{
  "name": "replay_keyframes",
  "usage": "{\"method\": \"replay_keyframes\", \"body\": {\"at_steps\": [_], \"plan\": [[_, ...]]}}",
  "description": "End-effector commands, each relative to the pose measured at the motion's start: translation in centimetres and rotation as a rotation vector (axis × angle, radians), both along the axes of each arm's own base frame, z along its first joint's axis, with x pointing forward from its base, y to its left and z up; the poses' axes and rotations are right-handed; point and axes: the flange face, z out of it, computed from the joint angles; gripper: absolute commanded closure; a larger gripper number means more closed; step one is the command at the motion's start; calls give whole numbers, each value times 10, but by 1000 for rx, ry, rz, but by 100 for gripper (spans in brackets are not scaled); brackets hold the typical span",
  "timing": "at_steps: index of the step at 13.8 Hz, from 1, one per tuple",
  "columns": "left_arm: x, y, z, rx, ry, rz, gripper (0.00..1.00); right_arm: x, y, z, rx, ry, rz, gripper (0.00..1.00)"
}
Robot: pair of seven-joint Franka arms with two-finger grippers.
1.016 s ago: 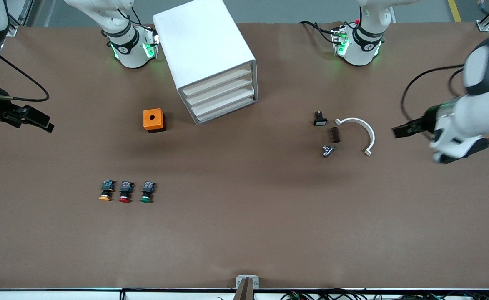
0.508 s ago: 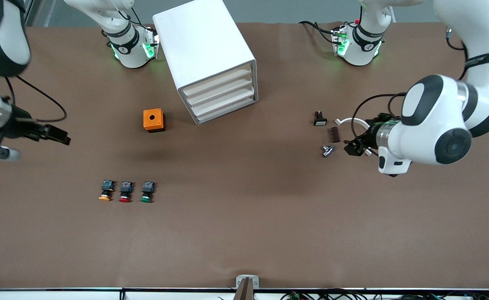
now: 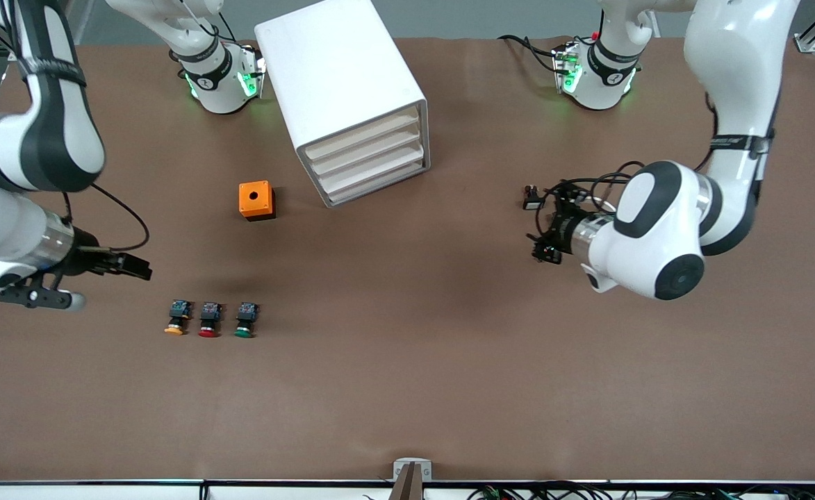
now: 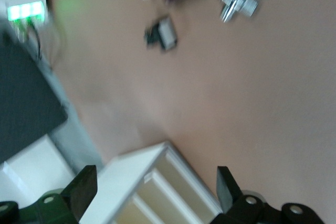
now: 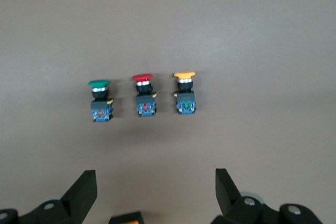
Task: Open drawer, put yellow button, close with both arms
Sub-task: 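Grasp the yellow button with the right gripper while the left gripper reaches the drawer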
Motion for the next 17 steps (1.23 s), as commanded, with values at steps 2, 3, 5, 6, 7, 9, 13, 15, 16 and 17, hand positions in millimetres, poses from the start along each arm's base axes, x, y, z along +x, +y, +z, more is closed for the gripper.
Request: {"method": "replay_keyframes", "body": {"at_steps": [2, 3, 5, 6, 7, 9, 13, 15, 16, 17], "plan": [[1, -26, -9, -68, 190, 181, 2, 5, -16, -64, 6, 36, -35, 0], [-6, -44, -12, -32, 224, 192, 3, 7, -22, -81, 7, 36, -37, 0], [-19, -70, -31, 72, 321, 247, 3, 3, -22, -113, 6, 21, -39, 0], [-25, -86, -39, 107, 387, 296, 3, -1, -21, -127, 3, -1, -38, 0], [-32, -104, -45, 135, 442, 322, 5, -4, -21, -142, 1, -11, -39, 0], [-48, -135, -56, 222, 500, 339, 9, -6, -23, -165, 2, 1, -42, 0], [-79, -189, -69, 288, 607, 348, 22, -5, -24, -193, 2, -11, -46, 0], [-88, -201, -67, 276, 627, 337, 25, -6, -25, -206, 3, -10, -49, 0], [-97, -212, -68, 277, 630, 323, 29, -6, -27, -215, 2, -10, -53, 0], [-102, -221, -71, 276, 622, 324, 31, -6, -27, -221, 2, -16, -52, 0]]}}
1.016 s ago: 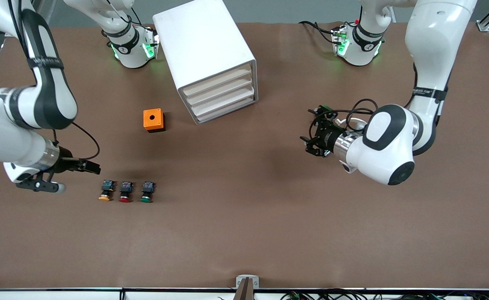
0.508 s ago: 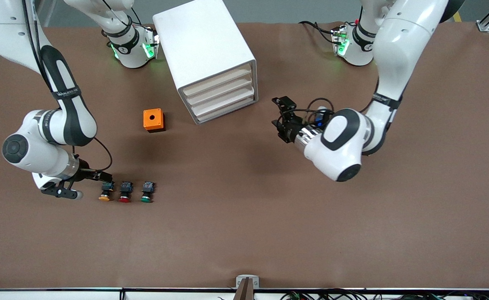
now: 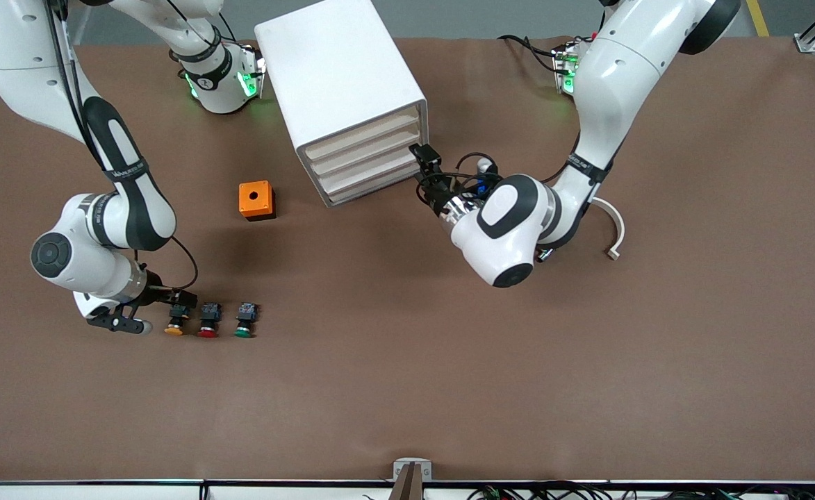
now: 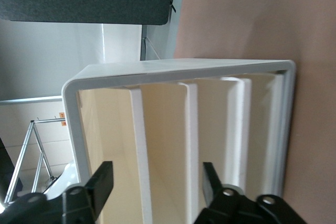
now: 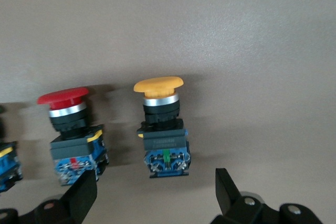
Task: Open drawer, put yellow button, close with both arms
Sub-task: 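Grasp the yellow button with the right gripper while the left gripper reaches the drawer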
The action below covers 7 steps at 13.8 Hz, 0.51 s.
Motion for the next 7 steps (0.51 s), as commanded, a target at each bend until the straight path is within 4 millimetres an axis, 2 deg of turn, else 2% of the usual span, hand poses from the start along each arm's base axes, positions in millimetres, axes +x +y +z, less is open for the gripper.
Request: {"method": "replay_keyframes", "body": {"at_steps": [1, 3, 5, 7], "plan": [[-7, -20, -2, -2, 0, 10, 32, -2, -11, -17, 3, -8, 10, 0], [-19, -36, -9, -15, 24, 12, 38, -3, -25, -19, 6, -7, 25, 0], [-32, -51, -11, -14, 20, -1, 38, -3, -25, -19, 7, -7, 24, 3], [-39, -57, -11, -15, 22, -13, 39, -2, -24, -19, 9, -9, 20, 6]]}}
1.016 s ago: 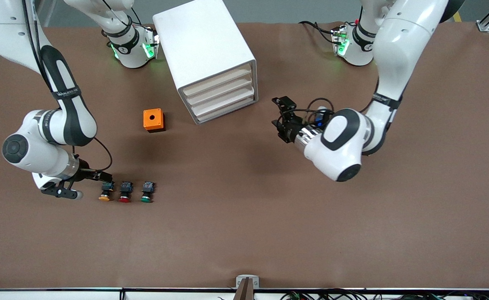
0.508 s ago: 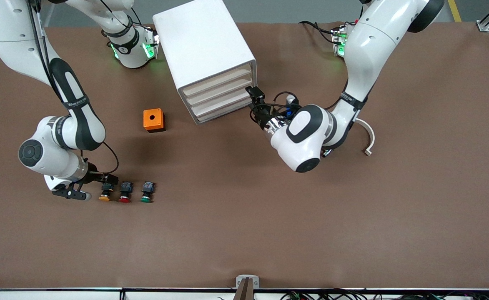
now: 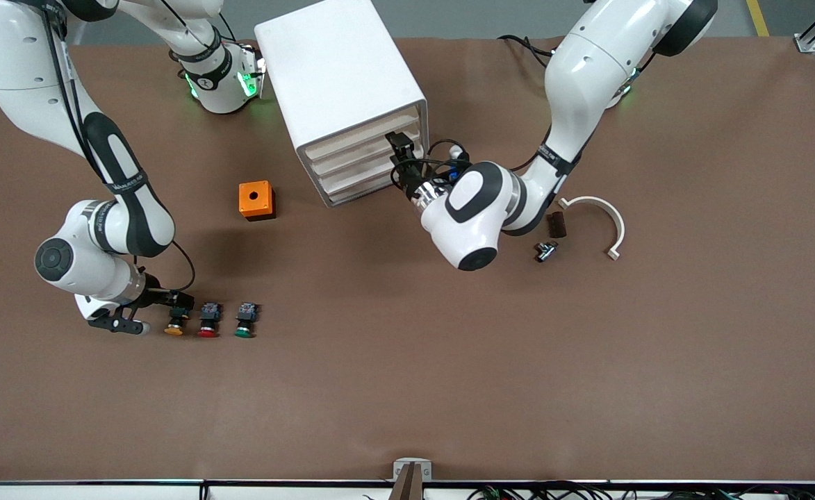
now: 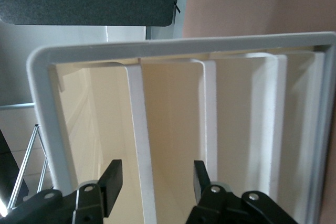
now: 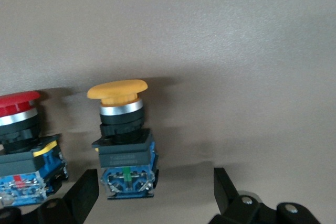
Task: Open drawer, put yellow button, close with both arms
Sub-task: 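Pull the top cabinet drawer open with the left gripper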
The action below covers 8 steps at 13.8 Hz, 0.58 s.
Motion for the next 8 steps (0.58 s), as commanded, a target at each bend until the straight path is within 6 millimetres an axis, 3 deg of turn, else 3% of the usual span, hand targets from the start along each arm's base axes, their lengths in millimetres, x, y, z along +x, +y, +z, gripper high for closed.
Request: {"method": "replay_keyframes", "body": {"at_steps": [1, 3, 8], "plan": [[-9, -16, 4, 1, 8, -4, 40, 1, 2, 3, 12, -9, 2, 8], [-20, -26, 4, 17, 15, -20, 45, 2, 8, 3, 15, -7, 2, 12], [-27, -32, -3, 22, 9, -24, 77, 6, 14, 8, 14, -18, 9, 26]]}}
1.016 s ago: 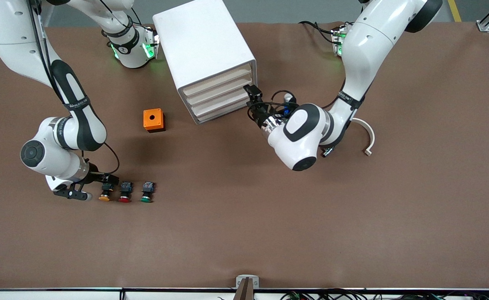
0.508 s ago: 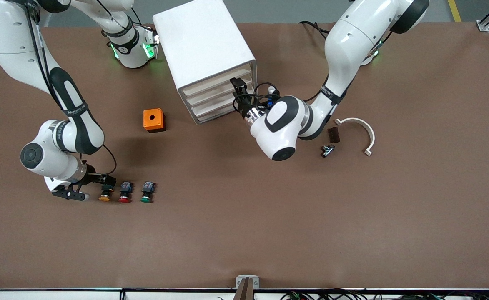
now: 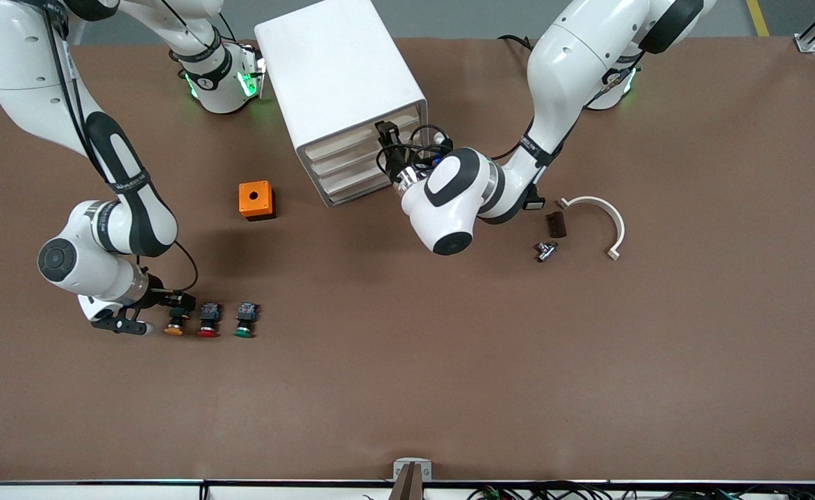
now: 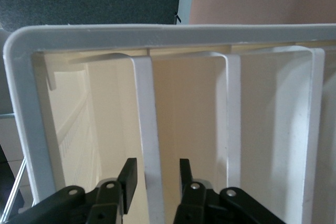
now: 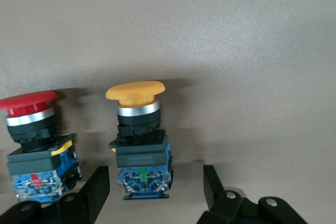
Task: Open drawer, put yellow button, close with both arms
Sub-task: 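Pull the top cabinet drawer open with the left gripper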
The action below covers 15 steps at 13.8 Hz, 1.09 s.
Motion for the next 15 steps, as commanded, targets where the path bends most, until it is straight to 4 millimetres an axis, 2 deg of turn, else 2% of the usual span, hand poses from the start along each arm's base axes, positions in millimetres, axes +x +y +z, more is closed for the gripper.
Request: {"method": "replay_keyframes", "body": {"at_steps": [1, 2, 5, 7, 9, 10, 12, 13, 14, 15], "plan": [[1, -7, 1, 3, -2, 16, 88, 3, 1, 5, 8, -11, -7, 30], [22, 11, 8, -3, -17, 49, 95, 5, 2, 8, 9, -11, -5, 41], [76, 56, 14, -22, -49, 136, 98, 10, 1, 13, 8, -20, -9, 70], [105, 80, 20, -61, -85, 179, 97, 10, -2, 14, 8, -18, -13, 86], [124, 100, 24, -74, -108, 214, 95, 12, -1, 24, 9, -22, -9, 95], [133, 111, 26, -66, -125, 231, 94, 14, 1, 31, 14, 7, -28, 95], [146, 119, 30, -68, -156, 248, 93, 20, 16, 59, 19, 96, -135, 96], [149, 123, 30, -82, -175, 247, 90, 24, 32, 76, 14, 118, -153, 96], [150, 123, 30, -97, -185, 242, 82, 24, 41, 90, 11, 131, -173, 97], [151, 124, 29, -106, -190, 239, 53, 24, 42, 103, 9, 125, -194, 97]]}}
